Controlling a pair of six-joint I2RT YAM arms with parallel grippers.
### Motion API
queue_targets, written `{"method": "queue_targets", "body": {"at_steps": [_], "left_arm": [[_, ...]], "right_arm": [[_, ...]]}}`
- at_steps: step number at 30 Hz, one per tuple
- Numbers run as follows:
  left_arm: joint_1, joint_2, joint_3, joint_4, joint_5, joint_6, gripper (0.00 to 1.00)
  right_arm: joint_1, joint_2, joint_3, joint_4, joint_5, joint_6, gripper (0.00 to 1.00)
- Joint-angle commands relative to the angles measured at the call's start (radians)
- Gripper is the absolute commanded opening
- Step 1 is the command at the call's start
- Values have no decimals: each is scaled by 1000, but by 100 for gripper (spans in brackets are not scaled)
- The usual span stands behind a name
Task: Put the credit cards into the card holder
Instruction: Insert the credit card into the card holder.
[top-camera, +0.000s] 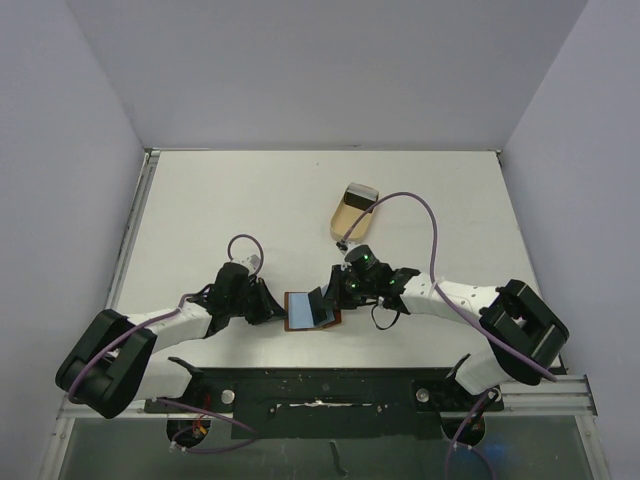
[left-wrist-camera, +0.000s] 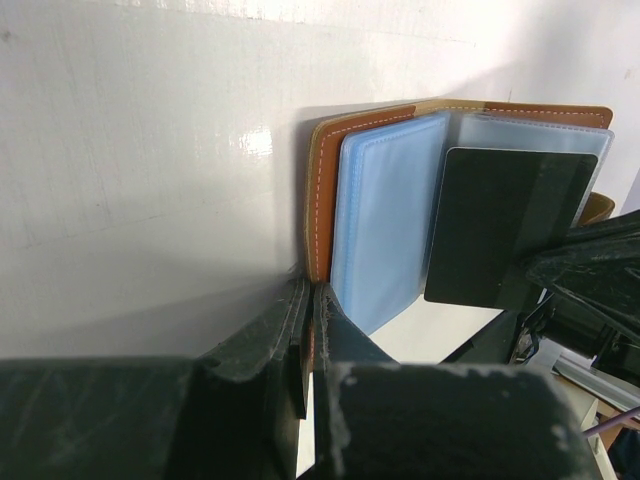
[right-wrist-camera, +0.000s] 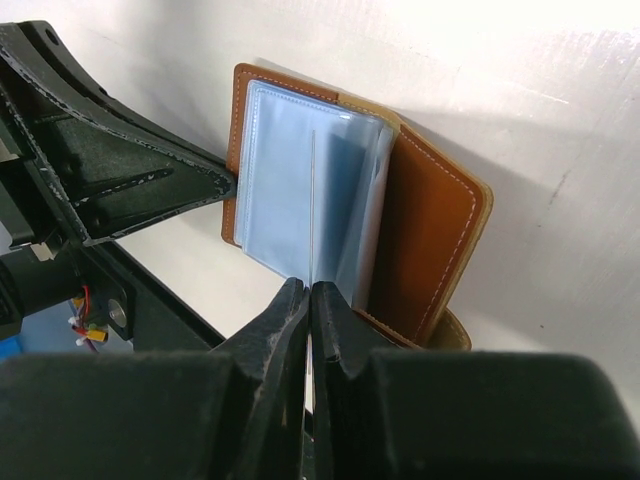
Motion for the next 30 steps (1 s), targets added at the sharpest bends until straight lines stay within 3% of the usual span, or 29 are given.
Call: {"method": "queue_targets", "body": {"at_steps": [1,30], "left_arm": [[-4,11,-1,-14,-24,28,0],[-4,-1,-9,-21,-28,26,0]], "right_arm": [[4,-8,27,8,13,-22,3],[-40,21,-81,106,-44,19,4]]}}
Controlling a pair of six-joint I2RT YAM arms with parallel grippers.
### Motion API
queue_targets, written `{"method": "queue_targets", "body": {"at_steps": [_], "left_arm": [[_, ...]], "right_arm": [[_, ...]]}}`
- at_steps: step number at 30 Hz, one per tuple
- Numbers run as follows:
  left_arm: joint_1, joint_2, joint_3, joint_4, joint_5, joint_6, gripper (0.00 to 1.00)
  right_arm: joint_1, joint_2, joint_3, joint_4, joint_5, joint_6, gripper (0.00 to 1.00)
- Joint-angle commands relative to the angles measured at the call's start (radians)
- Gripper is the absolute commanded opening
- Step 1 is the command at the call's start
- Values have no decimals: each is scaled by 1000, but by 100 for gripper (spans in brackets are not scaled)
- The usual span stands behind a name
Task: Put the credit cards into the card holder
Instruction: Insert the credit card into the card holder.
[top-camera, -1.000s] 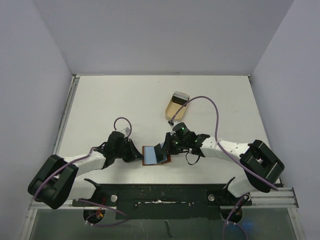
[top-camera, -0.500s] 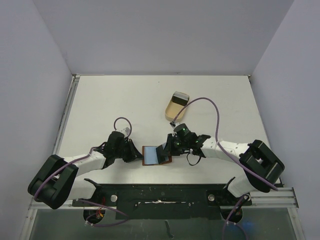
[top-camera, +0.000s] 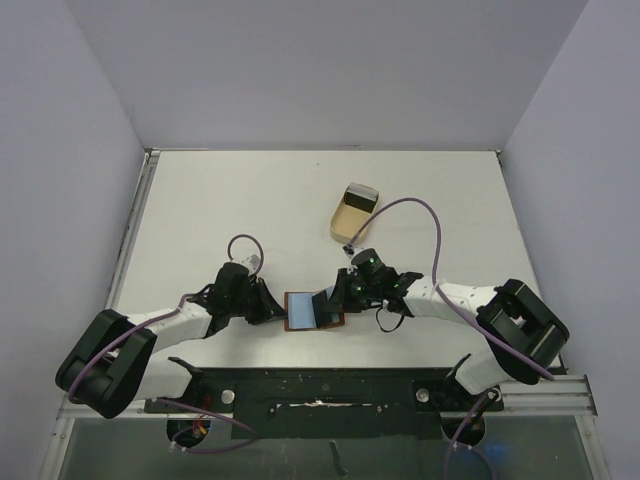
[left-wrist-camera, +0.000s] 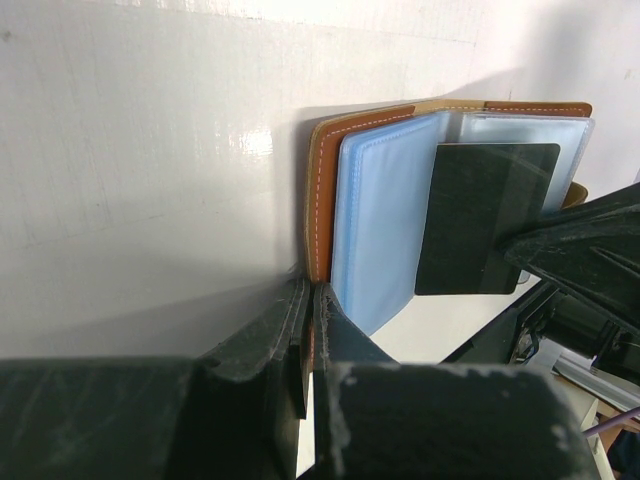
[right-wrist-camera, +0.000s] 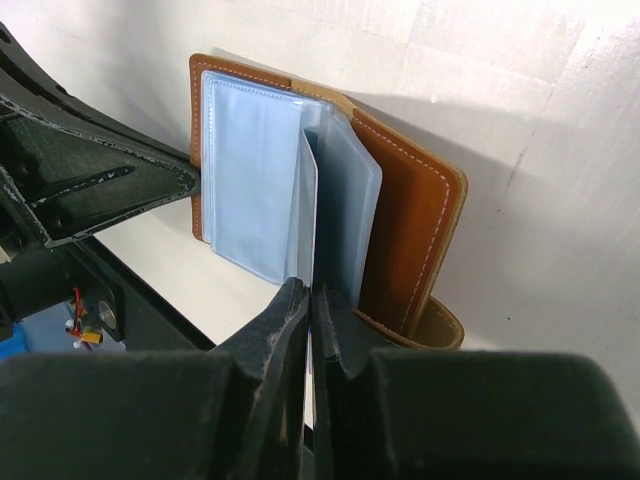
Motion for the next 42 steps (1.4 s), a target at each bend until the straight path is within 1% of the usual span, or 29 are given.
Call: {"method": "queue_targets", "body": {"at_steps": [1,11,20,25,36,42], "left_arm": [[-4,0,-10,-20,-27,27,0],[-4,-5,-9,-25,-30,28,0],[-4,-14,-13,-24,-27,23,0],[-4,-16,-26,2,-22,7,0],[-16,-13,-33,21,-22,-11,0],[-42,2,-34,47,-25,-35,0]], "right_arm": [[-14,25,-16,61,-28,10,4],[-22,15,-40,81,-19,40,4],[-30,55,-43,115,-42,37,5],[-30,78,-54,145,-43,59,5],[-36,66,-72,162,-11,87,5],[-38,87,-78,186,-24,102,5]]}}
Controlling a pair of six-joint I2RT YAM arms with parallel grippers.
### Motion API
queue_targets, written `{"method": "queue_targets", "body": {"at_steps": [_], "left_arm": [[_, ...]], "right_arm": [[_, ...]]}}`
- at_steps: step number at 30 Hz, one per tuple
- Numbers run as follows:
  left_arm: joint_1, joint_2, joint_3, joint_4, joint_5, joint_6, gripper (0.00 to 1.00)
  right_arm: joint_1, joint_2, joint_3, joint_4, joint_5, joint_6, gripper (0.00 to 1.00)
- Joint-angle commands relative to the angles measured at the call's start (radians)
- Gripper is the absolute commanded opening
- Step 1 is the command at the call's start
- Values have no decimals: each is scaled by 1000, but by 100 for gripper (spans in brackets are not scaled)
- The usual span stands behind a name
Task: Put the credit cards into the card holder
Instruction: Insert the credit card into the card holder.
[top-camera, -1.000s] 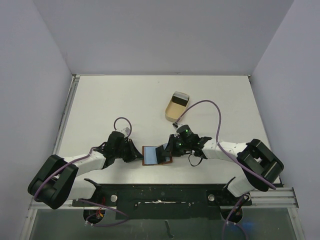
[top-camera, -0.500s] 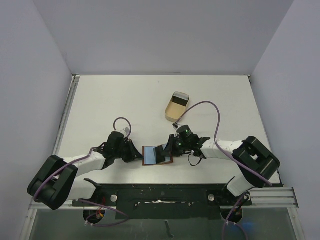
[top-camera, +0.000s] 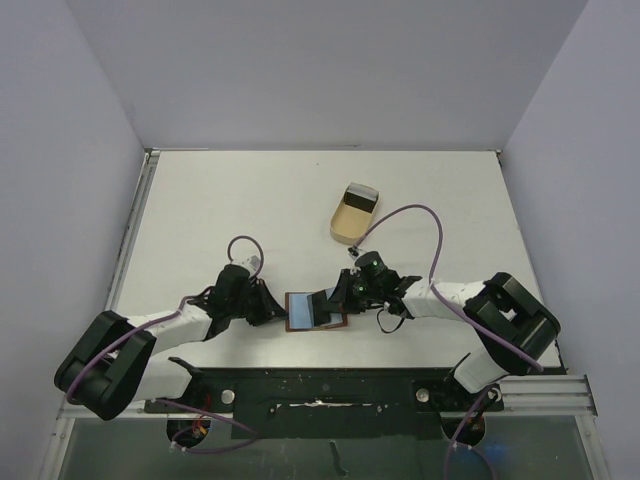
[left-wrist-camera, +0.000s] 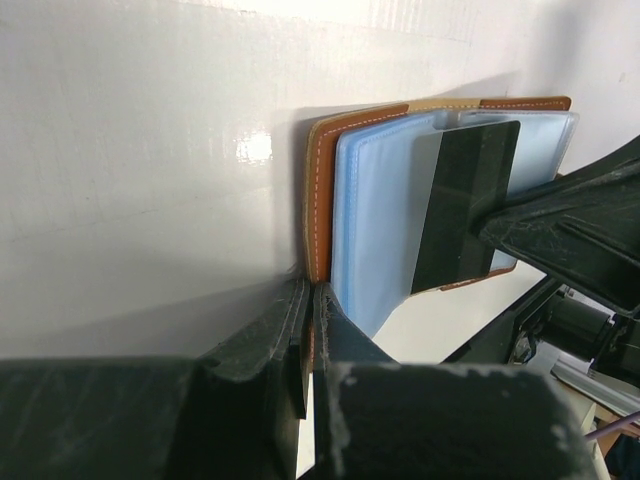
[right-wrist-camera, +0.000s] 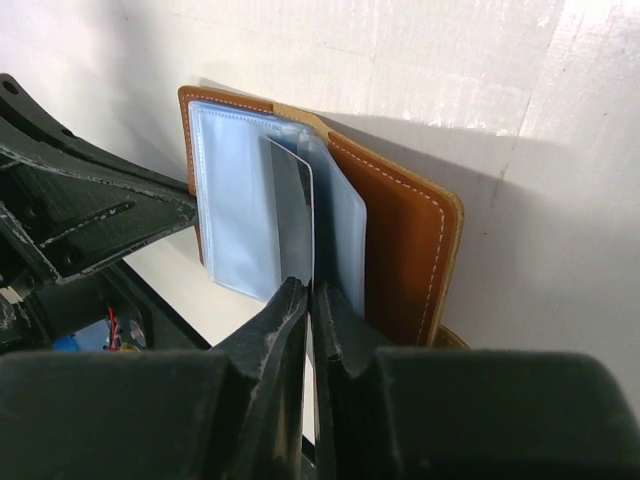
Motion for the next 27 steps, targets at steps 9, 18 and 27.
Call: {"method": "queue_targets", "body": {"at_steps": [9,18,27], "left_arm": [[-53,22,-18,35,-21,-32,0],[-60,13,-34,49,-31,-47,0],[-60,6,-31,44,-36,-47,0]], "right_arm": [[-1,46,-19,60,4,30,6],[19,27,29,-82,73,19,20],[25,-7,56,-161,100,-27,12]]}}
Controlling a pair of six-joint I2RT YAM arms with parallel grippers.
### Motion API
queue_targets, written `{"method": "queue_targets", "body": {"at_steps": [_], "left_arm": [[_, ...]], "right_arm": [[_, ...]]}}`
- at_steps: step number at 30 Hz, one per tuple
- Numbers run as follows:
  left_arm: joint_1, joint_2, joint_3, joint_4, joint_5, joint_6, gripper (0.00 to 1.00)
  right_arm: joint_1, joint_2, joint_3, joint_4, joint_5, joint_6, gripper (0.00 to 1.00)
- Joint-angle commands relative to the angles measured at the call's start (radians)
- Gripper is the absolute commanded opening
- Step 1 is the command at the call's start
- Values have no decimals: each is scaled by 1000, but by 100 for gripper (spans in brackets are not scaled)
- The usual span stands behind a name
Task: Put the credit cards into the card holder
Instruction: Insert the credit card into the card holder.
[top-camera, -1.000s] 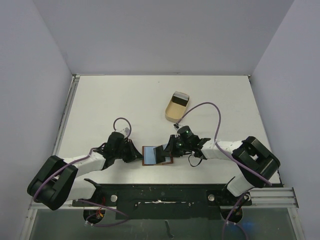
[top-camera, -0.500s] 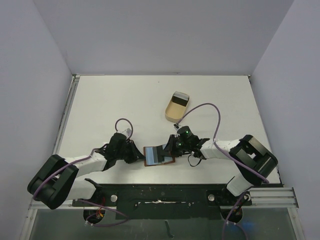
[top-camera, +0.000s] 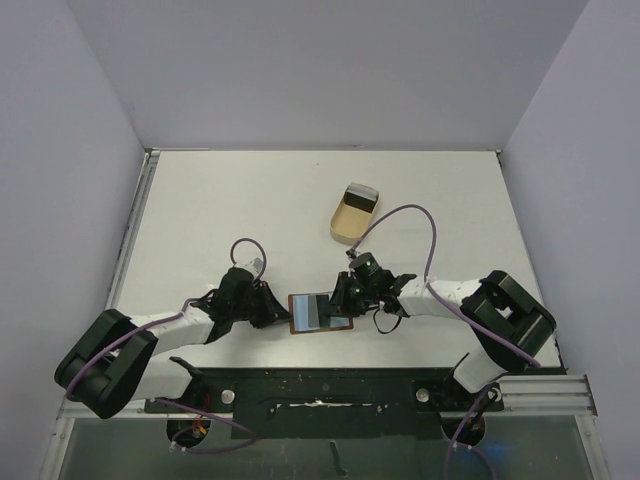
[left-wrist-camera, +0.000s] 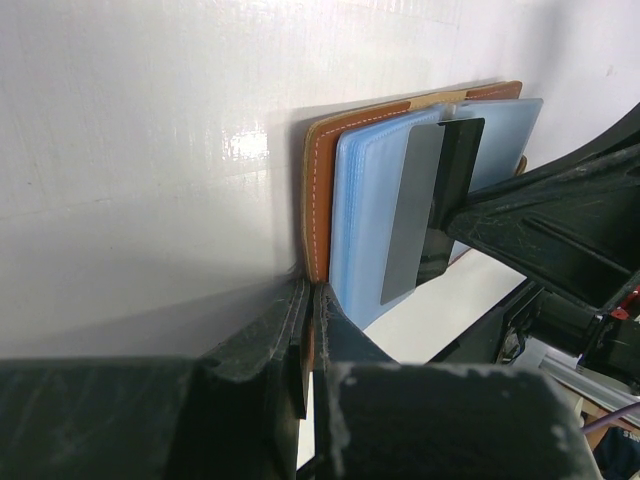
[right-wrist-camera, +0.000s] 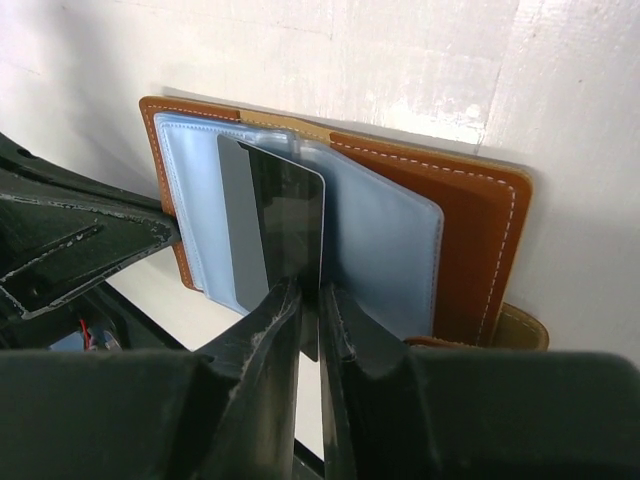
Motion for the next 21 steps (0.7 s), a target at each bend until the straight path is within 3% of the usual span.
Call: {"method": "queue_targets", "body": {"at_steps": [1,7,21], "left_arm": [[-8,-4,-13,-7,-16,13,0],[-8,-2,-11,-9,-18,13,0],[-11,-4,-10,-6,-21,5,0]], "right_arm": [[9,-28,15,-57,40,-38,11],[15,-16,8,-32,11,-47,6],[62,35,55,-54,-3,-76,6]]}}
